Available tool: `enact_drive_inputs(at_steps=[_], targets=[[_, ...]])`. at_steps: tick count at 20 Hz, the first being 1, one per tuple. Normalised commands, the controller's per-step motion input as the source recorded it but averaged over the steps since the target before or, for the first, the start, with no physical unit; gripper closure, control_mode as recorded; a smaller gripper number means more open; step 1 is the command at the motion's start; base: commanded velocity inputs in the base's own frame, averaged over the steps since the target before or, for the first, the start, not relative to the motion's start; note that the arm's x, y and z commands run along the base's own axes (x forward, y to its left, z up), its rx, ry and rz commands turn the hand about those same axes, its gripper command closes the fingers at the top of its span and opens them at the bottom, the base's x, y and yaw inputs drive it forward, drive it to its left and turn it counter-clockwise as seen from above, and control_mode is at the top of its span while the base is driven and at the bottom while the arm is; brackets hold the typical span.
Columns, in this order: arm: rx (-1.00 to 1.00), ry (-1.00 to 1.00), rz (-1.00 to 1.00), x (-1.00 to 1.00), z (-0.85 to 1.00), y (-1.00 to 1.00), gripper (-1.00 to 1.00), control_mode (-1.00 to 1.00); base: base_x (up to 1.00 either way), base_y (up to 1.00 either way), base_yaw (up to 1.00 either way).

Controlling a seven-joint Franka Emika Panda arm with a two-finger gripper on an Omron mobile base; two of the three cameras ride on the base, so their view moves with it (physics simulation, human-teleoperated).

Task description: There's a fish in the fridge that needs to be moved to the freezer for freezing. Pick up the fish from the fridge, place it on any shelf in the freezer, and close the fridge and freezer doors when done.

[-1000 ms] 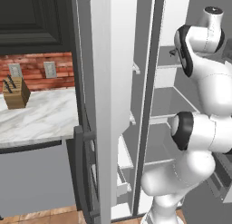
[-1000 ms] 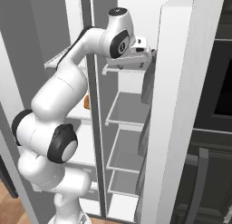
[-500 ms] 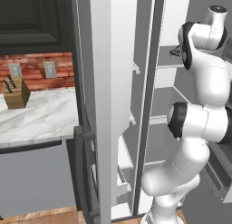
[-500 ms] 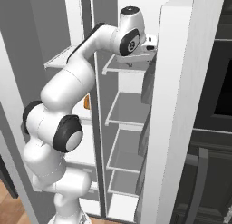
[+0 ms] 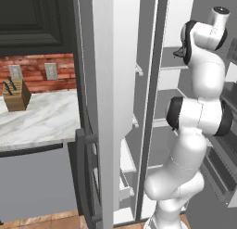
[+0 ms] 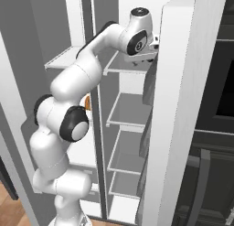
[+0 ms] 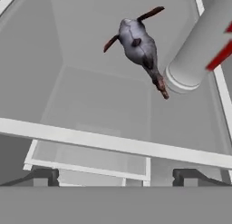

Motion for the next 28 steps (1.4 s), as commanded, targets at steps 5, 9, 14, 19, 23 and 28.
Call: enact_drive_inputs(at_steps=[5,9,14,19,23,28], targets=[[0.03,-0.02,0.12,0.39,-0.07,-0.24,-1.00,-1.00,0.00,0.00,0.00],[0.00,0.00,0.07,0.45,-0.17,-0.16,-1.00,-1.00,0.00,0.00,0.00],[0.00,0.00,0.03,0.44,-0.09,-0.14,-1.00,-1.00,0.00,0.00,0.00],[0.00,0.00,0.01,0.46,-0.01,-0.02,-1.00,-1.00,0.00,0.00,0.00],[0.00,0.00,0.03,0.36,-0.01,-0.01,-1.00,-1.00,0.00,0.00,0.00],[0.00,0.00,0.04,0.22,-0.26,-0.01,-1.00,-1.00,0.00,0.00,0.00]])
